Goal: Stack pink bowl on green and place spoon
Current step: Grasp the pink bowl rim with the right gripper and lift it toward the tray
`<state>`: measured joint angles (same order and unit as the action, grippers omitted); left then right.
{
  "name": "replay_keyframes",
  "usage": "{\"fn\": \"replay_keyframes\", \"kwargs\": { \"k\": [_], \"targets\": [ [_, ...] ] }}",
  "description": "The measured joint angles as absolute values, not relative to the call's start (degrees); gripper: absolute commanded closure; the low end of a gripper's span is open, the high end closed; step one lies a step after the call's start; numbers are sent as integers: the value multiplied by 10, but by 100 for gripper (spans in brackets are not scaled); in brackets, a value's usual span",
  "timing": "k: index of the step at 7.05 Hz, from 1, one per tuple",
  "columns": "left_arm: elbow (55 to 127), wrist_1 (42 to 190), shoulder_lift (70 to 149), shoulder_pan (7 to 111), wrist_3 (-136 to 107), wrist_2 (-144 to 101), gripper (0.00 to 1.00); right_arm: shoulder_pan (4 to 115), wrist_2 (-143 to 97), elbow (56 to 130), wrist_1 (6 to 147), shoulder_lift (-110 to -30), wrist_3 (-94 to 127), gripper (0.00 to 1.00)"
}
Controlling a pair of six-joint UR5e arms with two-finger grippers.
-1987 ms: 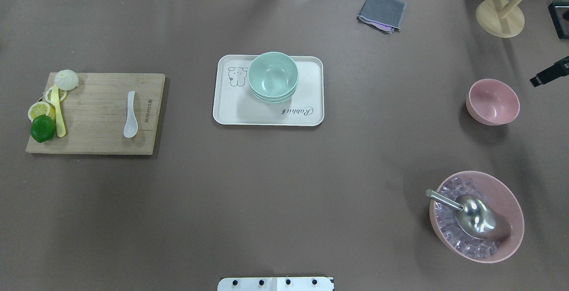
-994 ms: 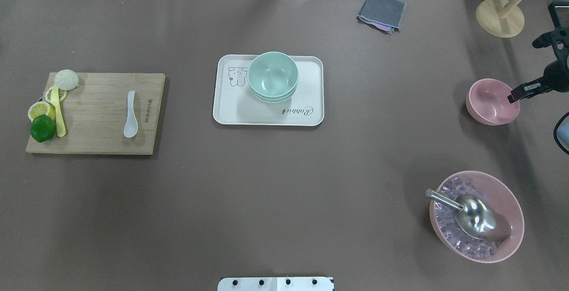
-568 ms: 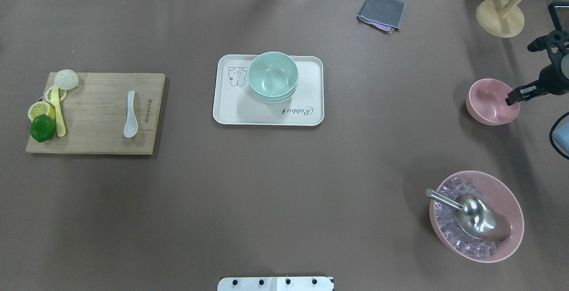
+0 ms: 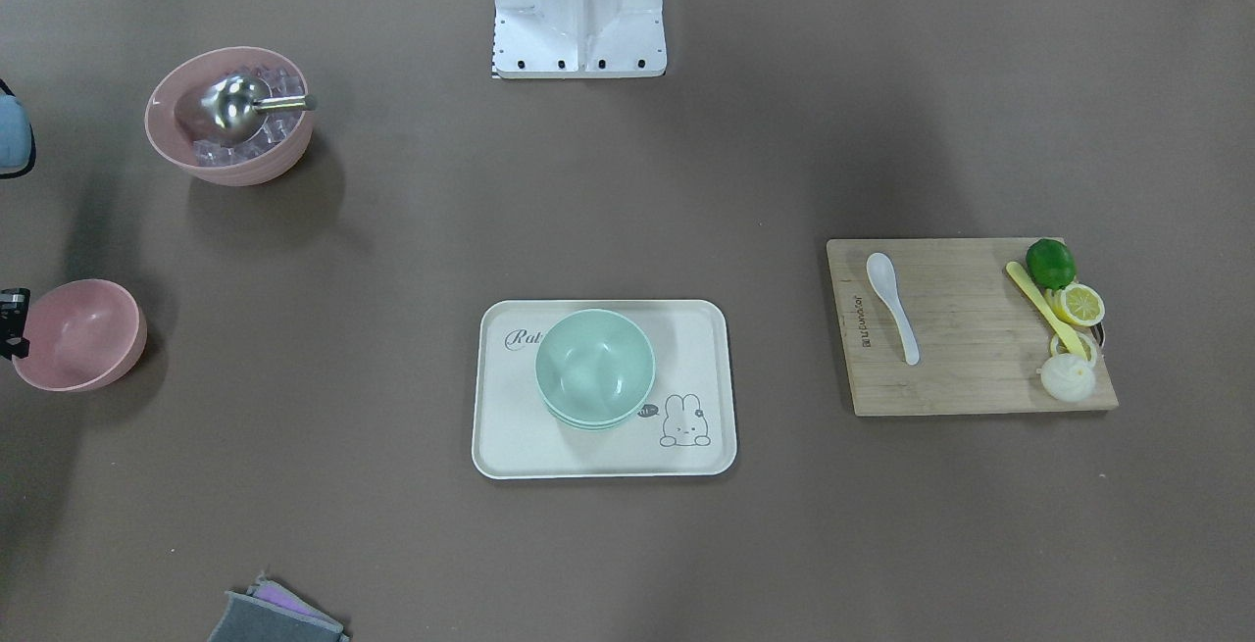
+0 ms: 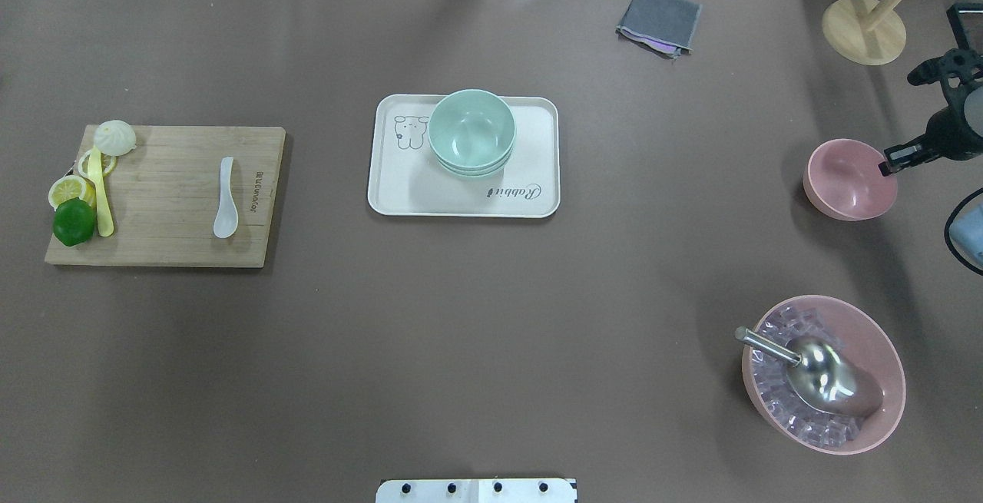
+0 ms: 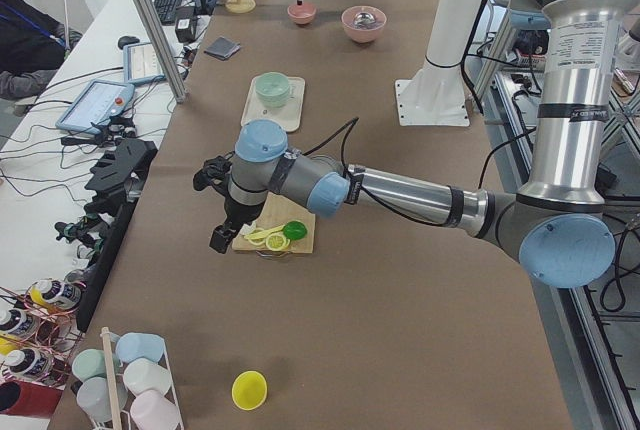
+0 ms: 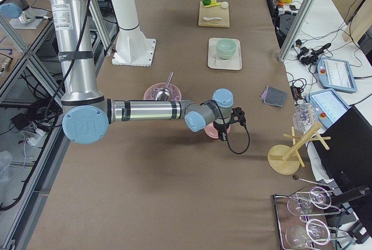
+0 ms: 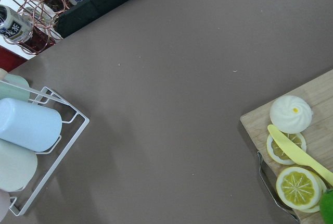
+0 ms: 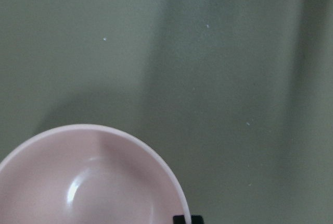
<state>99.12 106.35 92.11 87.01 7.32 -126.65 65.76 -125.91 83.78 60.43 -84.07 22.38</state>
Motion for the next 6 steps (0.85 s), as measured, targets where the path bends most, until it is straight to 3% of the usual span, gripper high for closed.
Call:
{"fn": "replay_keyframes", "kwargs": {
  "k": [2,6],
  "targets": [
    [991,1063,921,870,73,-1267,2,651,-1259,854,609,-785,268,100],
    [990,1064,922,870,67,-1267,2,520,-1189,855,659,-579,602,100]
  ]
}}
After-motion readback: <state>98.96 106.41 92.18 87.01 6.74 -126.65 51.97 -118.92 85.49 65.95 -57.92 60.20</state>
